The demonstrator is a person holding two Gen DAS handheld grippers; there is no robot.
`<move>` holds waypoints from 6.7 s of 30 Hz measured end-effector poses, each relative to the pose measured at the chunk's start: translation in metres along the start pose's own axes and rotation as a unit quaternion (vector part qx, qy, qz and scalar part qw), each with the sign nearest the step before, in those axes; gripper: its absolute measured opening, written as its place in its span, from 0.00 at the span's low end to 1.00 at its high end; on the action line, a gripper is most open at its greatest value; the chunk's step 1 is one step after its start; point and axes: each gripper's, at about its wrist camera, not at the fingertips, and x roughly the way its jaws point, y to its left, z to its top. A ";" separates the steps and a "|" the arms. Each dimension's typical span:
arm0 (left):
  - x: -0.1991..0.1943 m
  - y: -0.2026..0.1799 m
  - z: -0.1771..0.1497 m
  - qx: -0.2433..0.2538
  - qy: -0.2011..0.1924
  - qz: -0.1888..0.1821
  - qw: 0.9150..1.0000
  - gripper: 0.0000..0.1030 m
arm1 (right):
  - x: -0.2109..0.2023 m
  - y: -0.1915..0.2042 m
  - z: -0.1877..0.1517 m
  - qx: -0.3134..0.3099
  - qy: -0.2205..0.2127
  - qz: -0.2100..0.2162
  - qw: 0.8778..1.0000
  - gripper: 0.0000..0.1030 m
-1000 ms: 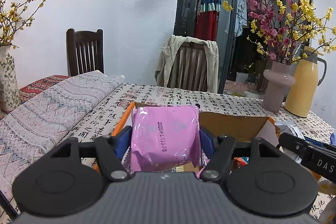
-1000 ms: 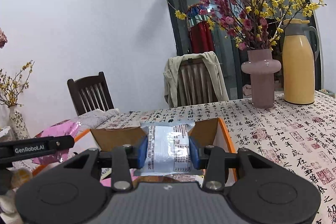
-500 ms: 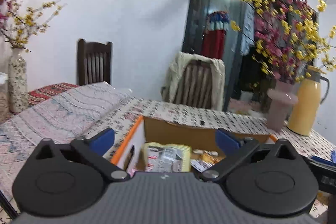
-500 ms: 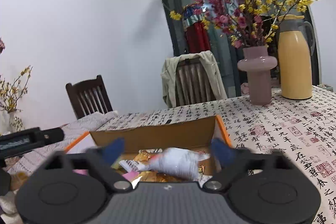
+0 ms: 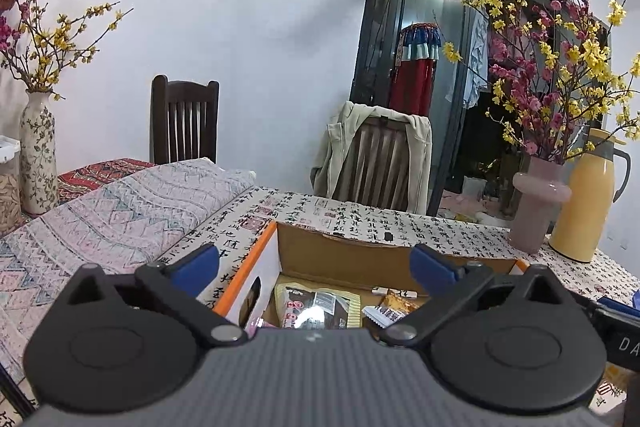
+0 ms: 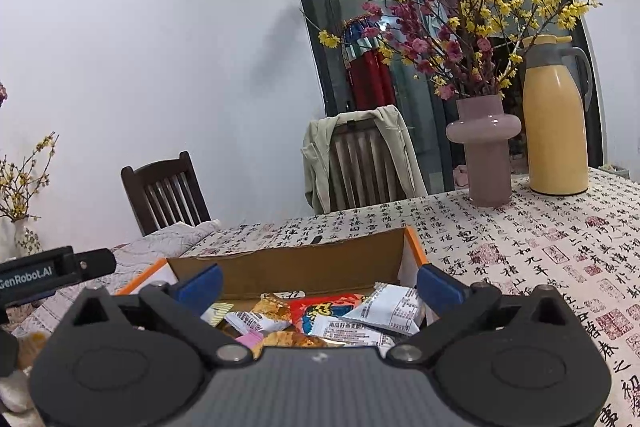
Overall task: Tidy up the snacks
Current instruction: 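Move both grippers back to the pile and grasp a green-and-white packet with the right, then grasp an orange biscuit packet with the left gripper while the right holds the green packet, then carry both packets over the box and open both grippers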
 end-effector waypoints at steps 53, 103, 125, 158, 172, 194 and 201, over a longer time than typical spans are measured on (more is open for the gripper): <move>-0.080 0.071 -0.069 0.015 0.044 -0.035 0.998 1.00 | -0.101 -0.023 -0.069 0.006 0.098 -0.025 0.995 1.00; -0.078 0.065 -0.069 0.029 0.059 -0.026 0.997 1.00 | -0.106 -0.050 -0.079 0.034 0.125 -0.012 0.992 0.35; -0.080 -0.036 -0.089 0.110 0.167 -0.103 0.974 0.61 | -0.112 -0.052 -0.080 0.043 0.104 0.010 0.994 0.35; -0.101 -0.024 -0.017 0.084 0.058 -0.113 0.988 0.25 | -0.125 -0.024 -0.036 0.014 0.017 0.064 0.998 0.35; -0.027 -0.031 0.017 0.076 0.045 -0.074 0.993 0.25 | -0.031 -0.007 0.021 0.005 0.015 0.037 0.999 0.35; 0.006 -0.007 -0.005 0.024 0.026 -0.029 0.999 0.95 | 0.006 -0.006 -0.001 0.005 0.013 0.001 1.000 0.95; 0.007 -0.005 -0.005 0.014 0.014 -0.004 1.000 1.00 | 0.002 -0.010 -0.001 0.019 0.001 -0.012 1.000 1.00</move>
